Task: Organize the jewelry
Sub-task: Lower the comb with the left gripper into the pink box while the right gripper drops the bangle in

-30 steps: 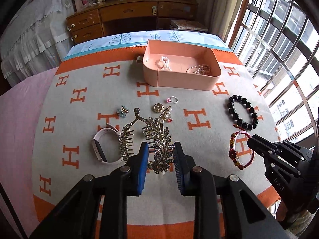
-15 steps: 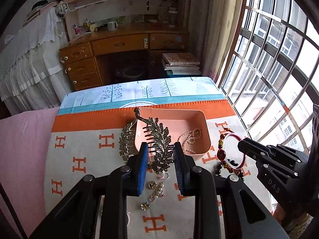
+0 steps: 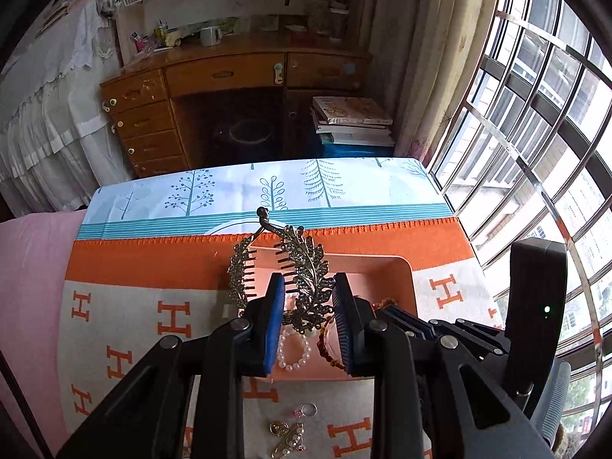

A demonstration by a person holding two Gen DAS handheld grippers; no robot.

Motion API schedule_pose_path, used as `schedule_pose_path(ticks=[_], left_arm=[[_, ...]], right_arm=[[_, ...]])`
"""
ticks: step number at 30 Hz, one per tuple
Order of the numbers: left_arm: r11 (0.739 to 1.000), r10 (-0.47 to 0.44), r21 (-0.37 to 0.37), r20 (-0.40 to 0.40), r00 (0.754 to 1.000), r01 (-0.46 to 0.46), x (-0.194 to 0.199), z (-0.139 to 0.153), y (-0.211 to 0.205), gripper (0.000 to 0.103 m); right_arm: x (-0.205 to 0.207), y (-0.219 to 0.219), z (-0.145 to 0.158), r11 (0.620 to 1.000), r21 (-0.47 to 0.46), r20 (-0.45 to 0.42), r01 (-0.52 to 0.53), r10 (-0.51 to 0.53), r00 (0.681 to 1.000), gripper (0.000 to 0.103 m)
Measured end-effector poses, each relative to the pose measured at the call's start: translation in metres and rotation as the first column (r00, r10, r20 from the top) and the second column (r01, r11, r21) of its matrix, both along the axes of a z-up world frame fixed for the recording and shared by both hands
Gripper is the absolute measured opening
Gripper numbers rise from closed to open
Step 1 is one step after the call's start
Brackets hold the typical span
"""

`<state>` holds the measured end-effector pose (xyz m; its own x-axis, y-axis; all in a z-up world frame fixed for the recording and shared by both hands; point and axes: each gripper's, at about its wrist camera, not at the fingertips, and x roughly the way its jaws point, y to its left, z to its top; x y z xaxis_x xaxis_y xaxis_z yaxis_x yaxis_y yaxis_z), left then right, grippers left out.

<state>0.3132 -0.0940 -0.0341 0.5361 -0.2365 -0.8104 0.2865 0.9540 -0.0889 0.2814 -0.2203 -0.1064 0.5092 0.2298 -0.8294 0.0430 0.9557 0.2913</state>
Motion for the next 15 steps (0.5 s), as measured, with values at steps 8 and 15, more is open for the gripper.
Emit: schedule_pose_path(ticks=[8,15], left_arm=[[1.0,-0.027,0.012,-0.045,0.999,0.028,0.011,-0.03,-0.014,0.023],[0.998,-0.065,0.022,-0.083,0.994,0.067,0.016,-0.054,-0.035,0.023]], right_arm=[[-0.011,-0.015,-0.013,0.994,0.103,-0.025,0.022,-0.019,1.0,0.008],[-0.046,-0.039,0.005,0.989,0.026,0.042,0.143,-0.144,0.989,0.008]])
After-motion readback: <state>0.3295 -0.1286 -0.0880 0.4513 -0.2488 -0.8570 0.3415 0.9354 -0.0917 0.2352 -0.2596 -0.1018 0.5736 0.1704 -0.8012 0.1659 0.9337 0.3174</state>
